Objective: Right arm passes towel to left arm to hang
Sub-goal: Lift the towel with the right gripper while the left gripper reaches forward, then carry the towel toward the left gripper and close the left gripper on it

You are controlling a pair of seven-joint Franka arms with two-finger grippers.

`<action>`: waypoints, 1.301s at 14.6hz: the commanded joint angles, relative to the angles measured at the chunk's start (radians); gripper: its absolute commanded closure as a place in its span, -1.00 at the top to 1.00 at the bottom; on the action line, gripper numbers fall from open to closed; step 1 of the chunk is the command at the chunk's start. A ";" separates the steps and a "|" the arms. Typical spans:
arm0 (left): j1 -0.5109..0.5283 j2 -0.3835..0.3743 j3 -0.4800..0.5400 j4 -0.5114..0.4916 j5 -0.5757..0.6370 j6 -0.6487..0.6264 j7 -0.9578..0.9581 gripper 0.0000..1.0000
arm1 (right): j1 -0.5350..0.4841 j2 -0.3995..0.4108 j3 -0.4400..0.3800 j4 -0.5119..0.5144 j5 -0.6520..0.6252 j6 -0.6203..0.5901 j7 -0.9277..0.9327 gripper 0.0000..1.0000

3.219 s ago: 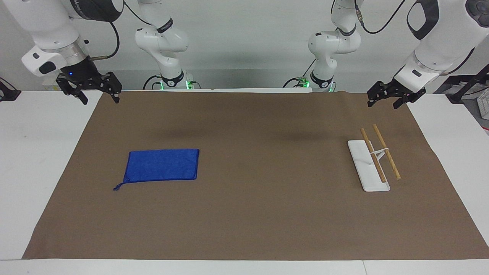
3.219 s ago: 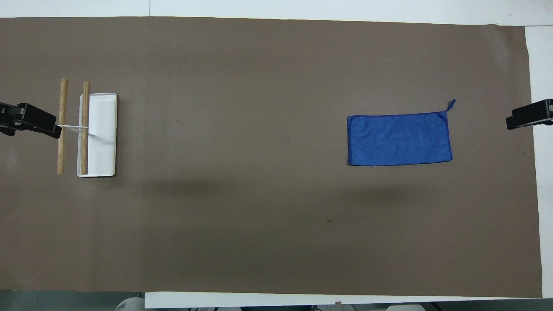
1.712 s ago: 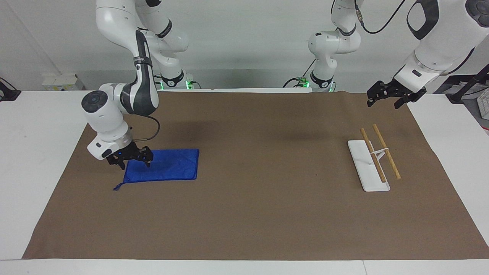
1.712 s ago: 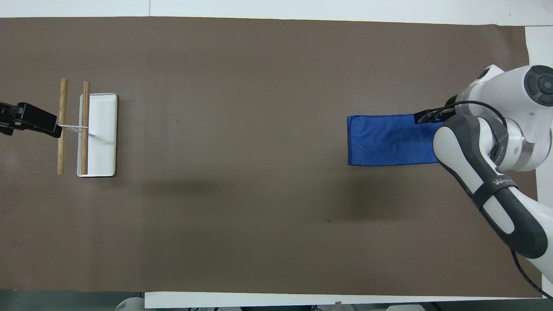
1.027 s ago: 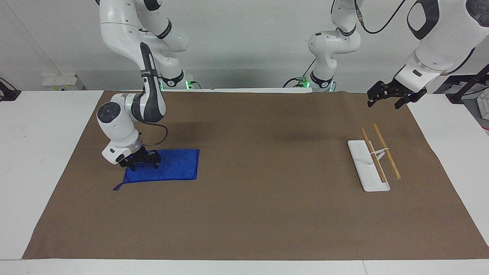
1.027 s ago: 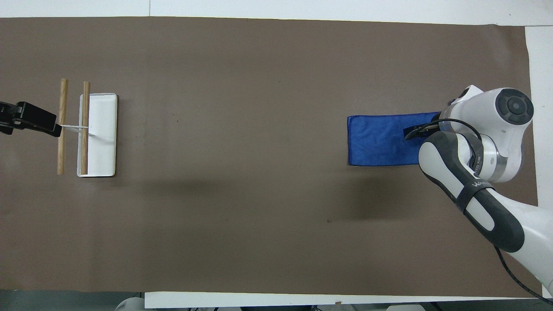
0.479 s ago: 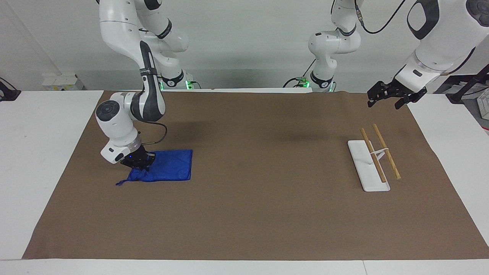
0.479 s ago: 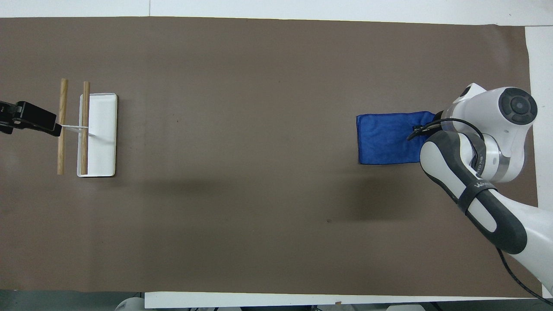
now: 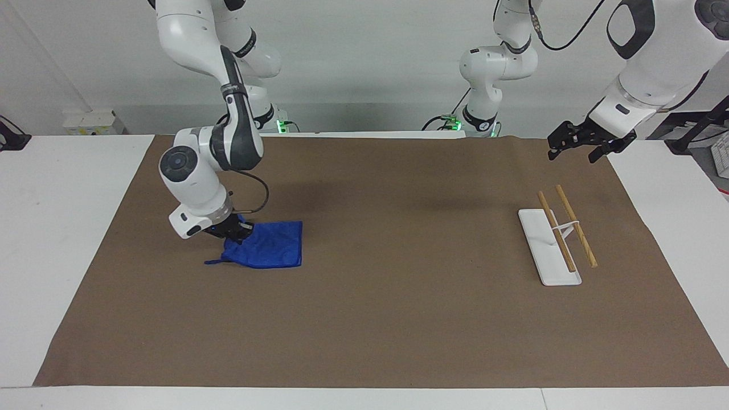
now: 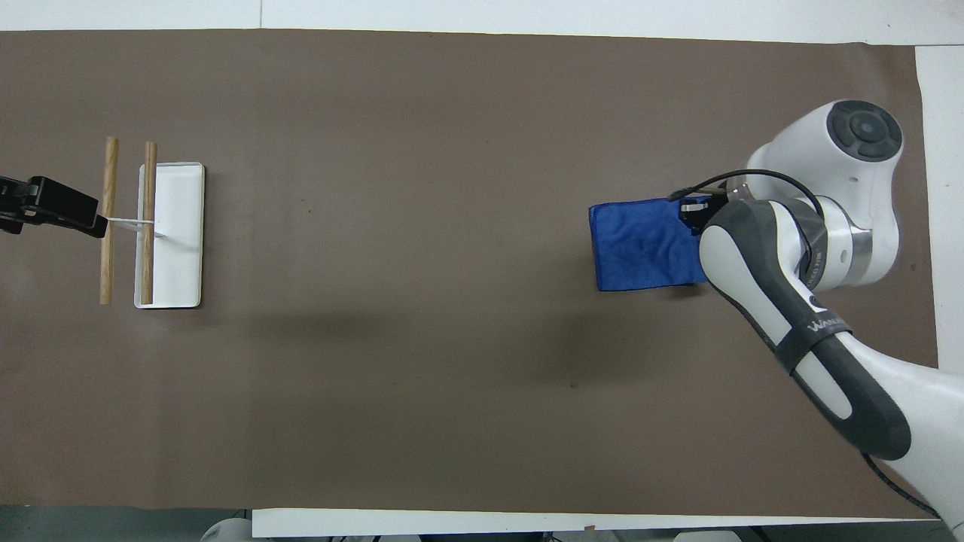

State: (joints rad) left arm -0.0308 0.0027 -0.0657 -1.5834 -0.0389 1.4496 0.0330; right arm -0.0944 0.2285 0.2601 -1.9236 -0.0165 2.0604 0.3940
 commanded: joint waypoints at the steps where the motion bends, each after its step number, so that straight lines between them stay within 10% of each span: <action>1: 0.020 -0.029 0.015 -0.041 -0.068 0.023 -0.156 0.95 | -0.007 0.002 0.141 0.061 0.003 -0.048 0.316 -1.00; 7: 0.017 -0.058 0.007 -0.108 -0.113 0.061 -0.511 0.95 | 0.074 0.081 0.269 0.262 0.208 -0.002 0.885 -1.00; 19: -0.034 -0.145 0.001 -0.398 -0.426 0.465 -1.450 0.95 | 0.128 0.161 0.511 0.287 0.378 0.546 1.434 -1.00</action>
State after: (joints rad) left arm -0.0442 -0.1039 -0.0687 -1.9060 -0.4484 1.8433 -1.3326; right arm 0.0454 0.3665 0.7383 -1.6627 0.3432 2.5882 1.8008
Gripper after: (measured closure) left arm 0.018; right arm 0.952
